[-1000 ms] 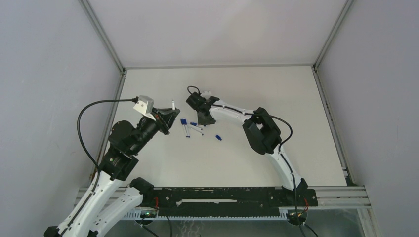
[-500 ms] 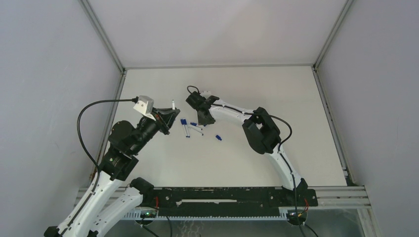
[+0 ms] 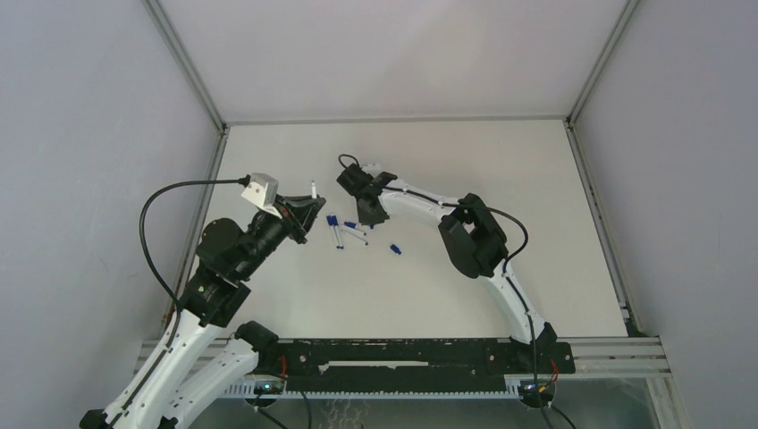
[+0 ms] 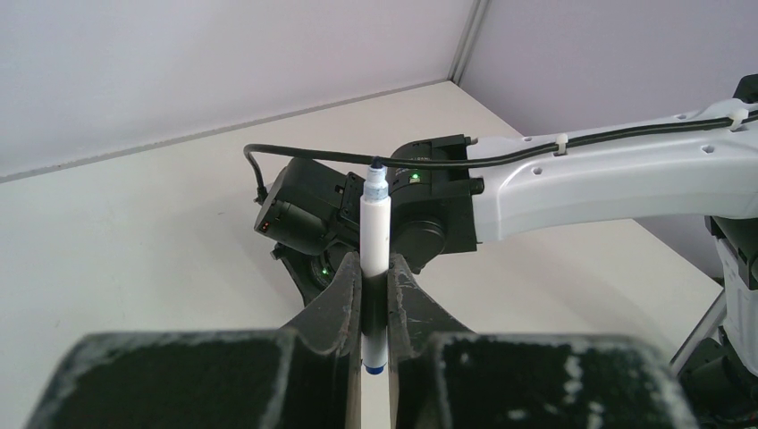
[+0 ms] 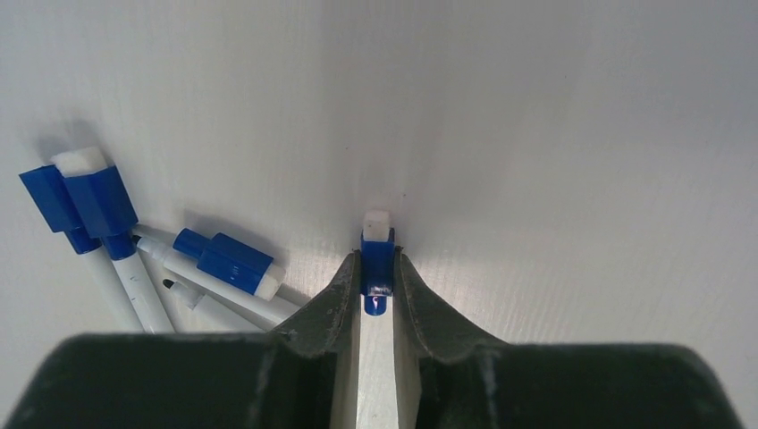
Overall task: Insert the pens into the pen caps
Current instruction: Insert the pen cap onto the pen.
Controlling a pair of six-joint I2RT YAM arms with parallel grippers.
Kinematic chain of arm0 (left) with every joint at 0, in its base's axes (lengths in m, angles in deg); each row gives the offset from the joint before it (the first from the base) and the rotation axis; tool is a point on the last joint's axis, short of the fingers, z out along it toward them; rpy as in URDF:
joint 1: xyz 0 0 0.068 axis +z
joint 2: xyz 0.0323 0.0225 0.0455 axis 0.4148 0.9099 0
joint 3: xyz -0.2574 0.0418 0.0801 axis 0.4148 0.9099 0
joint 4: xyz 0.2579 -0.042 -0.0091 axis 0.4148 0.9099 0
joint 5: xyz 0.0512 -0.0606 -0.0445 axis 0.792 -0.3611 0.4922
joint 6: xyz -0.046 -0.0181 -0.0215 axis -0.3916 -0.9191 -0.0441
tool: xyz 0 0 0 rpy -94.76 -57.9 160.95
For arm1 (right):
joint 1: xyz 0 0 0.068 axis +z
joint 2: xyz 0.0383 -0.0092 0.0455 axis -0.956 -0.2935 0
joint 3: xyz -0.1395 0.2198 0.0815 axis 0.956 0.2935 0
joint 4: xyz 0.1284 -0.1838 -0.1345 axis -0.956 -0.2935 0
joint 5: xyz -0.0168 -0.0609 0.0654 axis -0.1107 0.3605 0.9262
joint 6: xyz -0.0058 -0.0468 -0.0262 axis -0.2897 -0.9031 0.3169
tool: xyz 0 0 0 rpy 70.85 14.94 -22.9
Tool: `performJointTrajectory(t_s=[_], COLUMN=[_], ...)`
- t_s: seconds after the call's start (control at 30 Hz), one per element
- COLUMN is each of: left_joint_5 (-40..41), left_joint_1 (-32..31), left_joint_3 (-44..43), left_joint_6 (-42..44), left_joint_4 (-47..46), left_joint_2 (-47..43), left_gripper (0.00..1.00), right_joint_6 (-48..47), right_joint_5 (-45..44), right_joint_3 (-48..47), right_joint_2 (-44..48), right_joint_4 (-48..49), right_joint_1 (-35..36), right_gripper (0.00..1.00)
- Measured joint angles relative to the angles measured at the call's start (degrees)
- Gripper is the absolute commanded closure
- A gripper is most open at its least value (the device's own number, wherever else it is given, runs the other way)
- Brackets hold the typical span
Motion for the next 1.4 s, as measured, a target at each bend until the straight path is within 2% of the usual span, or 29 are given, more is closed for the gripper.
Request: performJointTrajectory(t_s=[0.17,0.5,0.83,1.03,1.2,1.4], left_joint_5=[0.0,0.0,0.0,-0.1,-1.3,-5.1], left_joint_1=[0.0,0.0,0.0,0.0,0.0,-0.3], left_joint_3=[0.0,0.0,0.0,0.0,0.0,-0.4], left_joint_6=[0.0,0.0,0.0,0.0,-0.5,-1.9], left_joint_4=[0.0,0.0,0.0,-0.1,-0.5,-0.5], left_joint_2=[0.0,0.0,0.0,0.5,1.7,4.0], left_gripper=[1.0,1.0,1.0,1.0,1.0,1.0], right_joint_6=[-1.2,-2.4,-3.4,-4.2,-6.4,-8.1], right_joint_5=[0.6,1.3,1.7,1.9,3.8,7.4], right_joint_3=[0.0,0.0,-1.4,0.9,14.1,30.0], right_joint_2=[0.0,-0.1,-0.9,0.4,10.4,36.2], right_joint_4=[0.3,0.7,0.2,2.1,6.3,15.8], right_joint_1=[-0.2,-1.6,-1.6,-1.6,-2.5,-4.9], right_gripper=[0.67,0.67,0.85,0.89,0.98,1.0])
